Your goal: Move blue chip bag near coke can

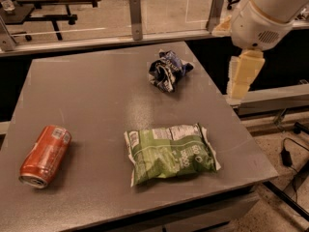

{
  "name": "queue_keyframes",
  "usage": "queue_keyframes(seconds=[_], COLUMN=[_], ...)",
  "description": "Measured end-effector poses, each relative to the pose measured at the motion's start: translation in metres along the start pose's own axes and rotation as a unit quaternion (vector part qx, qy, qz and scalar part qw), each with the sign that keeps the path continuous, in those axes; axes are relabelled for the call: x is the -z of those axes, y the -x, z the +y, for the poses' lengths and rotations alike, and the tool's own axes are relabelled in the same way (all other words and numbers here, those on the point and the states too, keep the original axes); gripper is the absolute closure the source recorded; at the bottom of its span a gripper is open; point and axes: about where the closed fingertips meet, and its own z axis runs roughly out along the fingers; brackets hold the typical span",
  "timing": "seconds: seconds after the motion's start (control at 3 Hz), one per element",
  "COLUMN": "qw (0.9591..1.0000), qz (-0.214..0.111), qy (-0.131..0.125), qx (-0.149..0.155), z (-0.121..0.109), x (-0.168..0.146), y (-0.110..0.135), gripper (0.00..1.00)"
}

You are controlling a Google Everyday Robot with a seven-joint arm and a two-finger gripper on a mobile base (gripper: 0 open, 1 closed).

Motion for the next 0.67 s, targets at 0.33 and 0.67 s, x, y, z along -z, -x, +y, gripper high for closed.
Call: queue_keyframes(seconds=[0.33,0.67], qw=[0.9962,0.9866], qz=[-0.004,-0.007], qy=[0.029,0.056], qx=[0.082,0.153], z=[-0.027,-0.049], x=[-0.044,-0.088], y=[0.028,0.049], gripper=[0.00,0.00])
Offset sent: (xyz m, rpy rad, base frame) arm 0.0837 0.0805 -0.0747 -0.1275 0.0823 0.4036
